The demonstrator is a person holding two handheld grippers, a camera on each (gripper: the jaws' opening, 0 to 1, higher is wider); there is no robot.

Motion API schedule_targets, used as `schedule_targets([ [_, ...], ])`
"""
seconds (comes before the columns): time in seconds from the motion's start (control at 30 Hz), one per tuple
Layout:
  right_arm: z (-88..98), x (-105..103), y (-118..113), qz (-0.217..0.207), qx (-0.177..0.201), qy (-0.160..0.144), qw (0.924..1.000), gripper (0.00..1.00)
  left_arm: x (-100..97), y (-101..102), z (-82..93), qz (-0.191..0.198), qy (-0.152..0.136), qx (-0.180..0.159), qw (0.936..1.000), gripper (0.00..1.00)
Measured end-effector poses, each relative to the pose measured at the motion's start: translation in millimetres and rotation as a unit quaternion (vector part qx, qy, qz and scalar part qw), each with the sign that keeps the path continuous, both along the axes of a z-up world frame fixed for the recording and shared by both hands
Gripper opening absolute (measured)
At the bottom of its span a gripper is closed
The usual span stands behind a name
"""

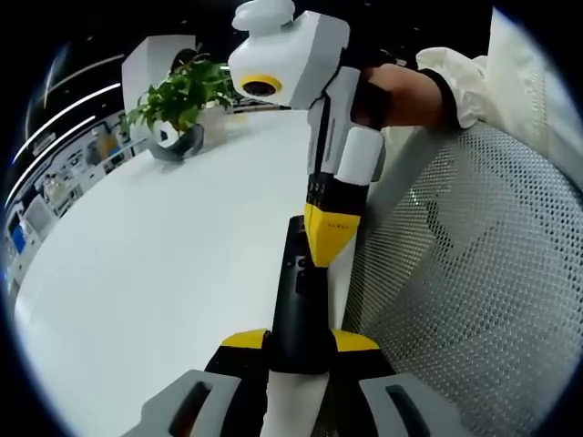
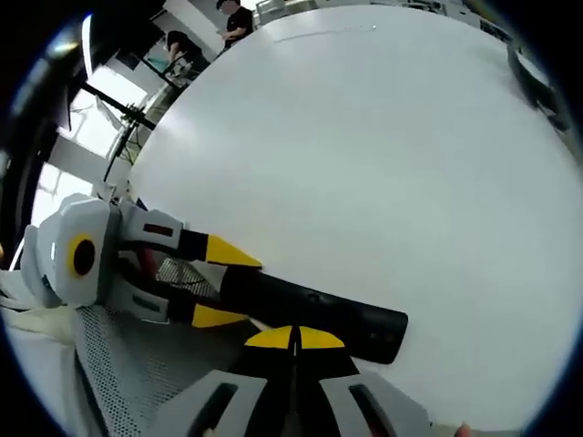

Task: Press the specified remote control buttons in sequence, fully releasing each button before pressing the next.

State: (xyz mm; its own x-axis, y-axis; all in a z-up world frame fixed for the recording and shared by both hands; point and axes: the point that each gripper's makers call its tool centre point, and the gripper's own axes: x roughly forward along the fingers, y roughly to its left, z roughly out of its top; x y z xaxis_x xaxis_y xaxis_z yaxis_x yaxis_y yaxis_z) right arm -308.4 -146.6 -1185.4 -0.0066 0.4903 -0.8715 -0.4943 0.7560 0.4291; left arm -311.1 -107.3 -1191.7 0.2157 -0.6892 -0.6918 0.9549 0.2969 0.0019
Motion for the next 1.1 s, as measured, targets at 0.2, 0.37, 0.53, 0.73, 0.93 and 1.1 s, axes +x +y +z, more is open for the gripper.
schedule_targets([
  [0.2, -1.2, -0.2, -0.4, 0.001, 0.001, 0.001, 1.0000, 0.00, 0.2, -0.2, 0.3, -0.005, -0.006, 0.001, 1.0000, 0.24],
  [0.37, -2.1, -0.2, -0.4, 0.003, 0.000, 0.000, 1.0000, 0.00, 0.5, -0.5, 0.4, -0.005, -0.006, 0.001, 1.0000, 0.25],
  [0.53, -2.9, 0.5, -0.4, 0.001, 0.002, 0.000, 1.0000, 0.00, 2.0, 0.1, -0.5, 0.008, 0.005, 0.004, 0.9999, 0.25],
  [0.73, -3.0, 0.4, 0.0, 0.005, 0.000, -0.004, 1.0000, 0.00, 1.4, 1.6, -1.1, 0.006, 0.004, 0.007, 0.9999, 0.25],
  [0.93, -2.7, -0.5, 0.0, 0.010, -0.003, -0.009, 0.9999, 0.00, -0.2, 5.7, -0.9, 0.012, 0.004, 0.014, 0.9998, 0.25],
  [1.1, -2.3, 1.0, -0.8, -0.009, 0.007, 0.008, 0.9999, 0.00, -0.3, 5.4, -0.3, 0.006, 0.003, 0.013, 0.9999, 0.25],
])
